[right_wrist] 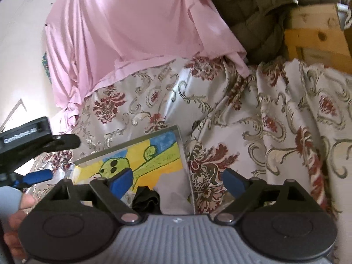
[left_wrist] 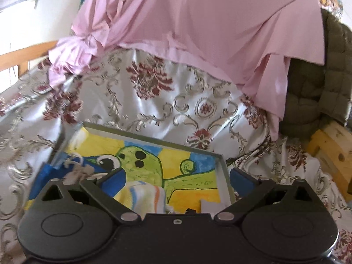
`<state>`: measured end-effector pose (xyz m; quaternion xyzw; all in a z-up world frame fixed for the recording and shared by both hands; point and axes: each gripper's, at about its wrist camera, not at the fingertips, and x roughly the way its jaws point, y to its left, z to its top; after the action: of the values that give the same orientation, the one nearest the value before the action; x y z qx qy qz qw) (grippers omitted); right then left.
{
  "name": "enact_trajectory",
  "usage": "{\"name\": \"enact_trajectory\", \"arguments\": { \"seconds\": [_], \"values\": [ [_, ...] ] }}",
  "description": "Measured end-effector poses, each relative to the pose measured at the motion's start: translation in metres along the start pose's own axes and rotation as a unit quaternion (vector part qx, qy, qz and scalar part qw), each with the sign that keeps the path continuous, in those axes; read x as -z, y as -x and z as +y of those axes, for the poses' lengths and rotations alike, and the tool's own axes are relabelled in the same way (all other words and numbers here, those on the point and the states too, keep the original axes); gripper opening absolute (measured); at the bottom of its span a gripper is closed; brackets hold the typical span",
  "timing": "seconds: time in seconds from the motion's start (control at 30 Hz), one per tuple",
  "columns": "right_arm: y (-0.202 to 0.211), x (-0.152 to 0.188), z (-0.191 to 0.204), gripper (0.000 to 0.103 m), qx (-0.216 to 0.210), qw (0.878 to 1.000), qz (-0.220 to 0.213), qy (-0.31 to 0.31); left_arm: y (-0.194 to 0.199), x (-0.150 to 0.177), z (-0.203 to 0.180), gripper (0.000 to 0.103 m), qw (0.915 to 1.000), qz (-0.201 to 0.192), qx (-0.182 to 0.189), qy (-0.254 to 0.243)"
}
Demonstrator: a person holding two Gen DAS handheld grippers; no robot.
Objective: Organize soft objects
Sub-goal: 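Pull both grippers back toward the remaining items on the bed, then move the right gripper to the orange silicone cup while the left approaches a white cloth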
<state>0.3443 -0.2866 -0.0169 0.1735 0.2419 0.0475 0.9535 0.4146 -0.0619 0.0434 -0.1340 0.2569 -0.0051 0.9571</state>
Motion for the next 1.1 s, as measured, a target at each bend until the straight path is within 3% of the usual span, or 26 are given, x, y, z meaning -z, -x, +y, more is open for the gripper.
{"name": "enact_trajectory", "arguments": {
  "seconds": [0.37,0.63,0.87,1.1],
  "values": [
    [0.09,0.017,0.051,0.1,0.004,0.995,-0.058,0.086,0.111,0.034,0.036,0.102,0.999,-0.027,0.017,-0.03],
    [0.148,0.057,0.084,0.103,0.008,0.985,-0.088,0.151,0.174,0.078,0.078,0.102,0.9997,-0.014,-0.015,-0.014],
    [0.17,0.093,0.102,0.103,0.002,0.98,-0.072,0.185,0.206,0.108,0.107,0.102,0.9997,0.01,-0.002,-0.024],
    [0.181,0.121,0.113,0.103,0.009,0.981,-0.051,0.185,0.222,0.127,0.115,0.102,0.9988,0.005,-0.026,-0.042]
  ]
}}
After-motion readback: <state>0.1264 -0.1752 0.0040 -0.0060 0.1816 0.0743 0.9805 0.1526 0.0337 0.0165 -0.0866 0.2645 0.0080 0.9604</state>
